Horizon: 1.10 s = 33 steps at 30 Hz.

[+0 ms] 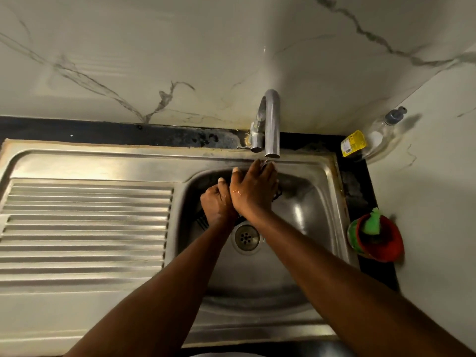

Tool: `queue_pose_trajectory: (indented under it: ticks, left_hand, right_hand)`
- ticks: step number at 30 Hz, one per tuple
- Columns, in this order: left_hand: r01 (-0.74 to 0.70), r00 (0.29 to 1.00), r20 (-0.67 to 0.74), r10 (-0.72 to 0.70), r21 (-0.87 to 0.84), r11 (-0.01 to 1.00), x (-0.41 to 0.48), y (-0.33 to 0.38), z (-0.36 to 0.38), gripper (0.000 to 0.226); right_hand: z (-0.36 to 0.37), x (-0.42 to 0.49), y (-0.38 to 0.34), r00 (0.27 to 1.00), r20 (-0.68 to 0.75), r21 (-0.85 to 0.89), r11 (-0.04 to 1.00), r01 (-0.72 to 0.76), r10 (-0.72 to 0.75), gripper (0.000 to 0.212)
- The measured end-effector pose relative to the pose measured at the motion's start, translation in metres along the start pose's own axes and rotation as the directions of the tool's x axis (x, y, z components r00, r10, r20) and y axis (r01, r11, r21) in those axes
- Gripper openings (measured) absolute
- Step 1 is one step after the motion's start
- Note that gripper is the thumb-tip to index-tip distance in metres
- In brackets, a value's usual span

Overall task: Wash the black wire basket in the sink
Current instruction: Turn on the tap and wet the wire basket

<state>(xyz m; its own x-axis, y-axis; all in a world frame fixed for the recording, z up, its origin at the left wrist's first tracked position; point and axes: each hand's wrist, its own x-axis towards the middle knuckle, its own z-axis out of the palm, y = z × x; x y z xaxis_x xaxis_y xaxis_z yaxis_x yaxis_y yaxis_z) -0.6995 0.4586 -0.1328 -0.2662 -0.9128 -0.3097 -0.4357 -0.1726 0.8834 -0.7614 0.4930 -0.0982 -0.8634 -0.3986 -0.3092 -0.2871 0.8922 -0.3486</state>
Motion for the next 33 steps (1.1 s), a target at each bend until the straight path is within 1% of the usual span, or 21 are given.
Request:
queue_pose_trajectory:
  ticks: [2, 4, 5, 6, 7, 8, 10, 12, 14, 16, 19, 21, 23, 25, 27, 29, 30, 31, 32, 33]
  left_hand:
    - [0.045, 0.998, 0.054, -0.044, -0.019, 0.999, 0.004, 0.003, 0.0, 0.041]
    - [0.04, 0.997, 0.072, -0.039, -0.013, 0.999, 0.005, 0.003, -0.002, 0.035]
    - [0.042, 0.997, 0.062, -0.041, -0.012, 0.999, 0.005, 0.003, -0.004, 0.038]
    - [0.044, 0.998, 0.045, -0.043, -0.021, 0.999, 0.005, 0.004, -0.005, 0.044]
    - [0.045, 0.998, 0.035, -0.044, -0.03, 0.999, 0.005, 0.005, -0.006, 0.05]
    - [0.043, 0.999, 0.032, -0.042, -0.037, 0.998, 0.006, 0.008, -0.006, 0.055]
    - [0.043, 0.999, 0.034, -0.042, -0.03, 0.999, 0.008, 0.013, -0.004, 0.057]
    - [0.045, 0.999, 0.028, -0.045, -0.024, 0.999, 0.008, 0.015, -0.003, 0.054]
    - [0.058, 0.998, 0.024, -0.058, -0.031, 0.998, 0.006, 0.014, -0.001, 0.05]
    - [0.071, 0.997, 0.011, -0.071, -0.035, 0.997, 0.006, 0.017, 0.0, 0.049]
    - [0.08, 0.997, -0.003, -0.08, -0.038, 0.996, 0.014, 0.024, 0.002, 0.051]
    - [0.09, 0.996, 0.002, -0.09, -0.032, 0.995, 0.015, 0.025, 0.004, 0.051]
    - [0.098, 0.995, -0.01, -0.099, -0.044, 0.994, 0.012, 0.024, 0.002, 0.051]
    - [0.1, 0.995, -0.016, -0.101, -0.053, 0.994, 0.01, 0.02, 0.001, 0.051]
    - [0.086, 0.996, -0.009, -0.086, -0.041, 0.995, 0.007, 0.015, 0.0, 0.049]
    - [0.088, 0.996, -0.026, -0.089, -0.038, 0.995, 0.004, 0.015, 0.0, 0.046]
    - [0.092, 0.995, -0.034, -0.093, -0.045, 0.995, 0.004, 0.015, 0.0, 0.046]
    - [0.094, 0.995, -0.032, -0.096, -0.052, 0.994, 0.004, 0.016, 0.001, 0.046]
    - [0.093, 0.995, -0.025, -0.095, -0.052, 0.994, 0.003, 0.016, 0.001, 0.047]
    - [0.092, 0.996, -0.015, -0.092, -0.047, 0.995, 0.003, 0.016, 0.002, 0.048]
  right_hand:
    - [0.01, -0.018, -0.002, 0.989, -0.073, -0.083, 0.989, 0.124, -0.13, 0.076]
    - [0.013, -0.024, 0.001, 0.949, -0.121, -0.159, 0.949, 0.271, -0.291, 0.074]
    - [0.012, -0.021, 0.006, 0.926, -0.114, -0.185, 0.923, 0.337, -0.361, 0.075]
    - [0.01, -0.016, 0.012, 0.913, -0.096, -0.191, 0.907, 0.374, -0.397, 0.077]
    - [0.007, -0.011, 0.018, 0.919, -0.088, -0.158, 0.916, 0.369, -0.385, 0.081]
    - [0.004, -0.006, 0.021, 0.936, -0.093, -0.099, 0.938, 0.331, -0.34, 0.088]
    - [0.004, -0.001, 0.026, 0.962, -0.115, 0.008, 0.968, 0.252, -0.249, 0.098]
    - [0.007, 0.002, 0.027, 0.973, -0.126, 0.088, 0.975, 0.206, -0.194, 0.095]
    - [0.006, 0.01, 0.028, 0.989, -0.099, 0.143, 0.982, 0.121, -0.108, 0.088]
    - [0.002, 0.019, 0.027, 0.997, -0.069, 0.149, 0.988, 0.038, -0.028, 0.085]
    - [-0.002, 0.022, 0.017, 0.999, -0.021, 0.144, 0.989, -0.033, 0.036, 0.084]
    - [-0.003, 0.027, 0.013, 0.996, -0.029, 0.149, 0.986, -0.075, 0.08, 0.084]
    - [-0.011, 0.036, 0.014, 0.988, -0.024, 0.156, 0.976, -0.149, 0.155, 0.079]
    - [-0.019, 0.052, 0.02, 0.964, 0.094, 0.131, 0.957, -0.261, 0.25, 0.077]
    - [-0.026, 0.059, 0.026, 0.925, 0.213, 0.111, 0.933, -0.342, 0.314, 0.081]
    - [-0.02, 0.067, 0.03, 0.913, 0.233, 0.146, 0.916, -0.374, 0.336, 0.086]
    - [-0.012, 0.074, 0.035, 0.912, 0.218, 0.197, 0.899, -0.391, 0.348, 0.095]
    - [0.003, 0.088, 0.046, 0.917, 0.21, 0.219, 0.897, -0.383, 0.34, 0.109]
    - [0.015, 0.1, 0.055, 0.921, 0.21, 0.217, 0.903, -0.37, 0.327, 0.117]
    - [0.02, 0.108, 0.062, 0.924, 0.218, 0.231, 0.904, -0.36, 0.313, 0.117]
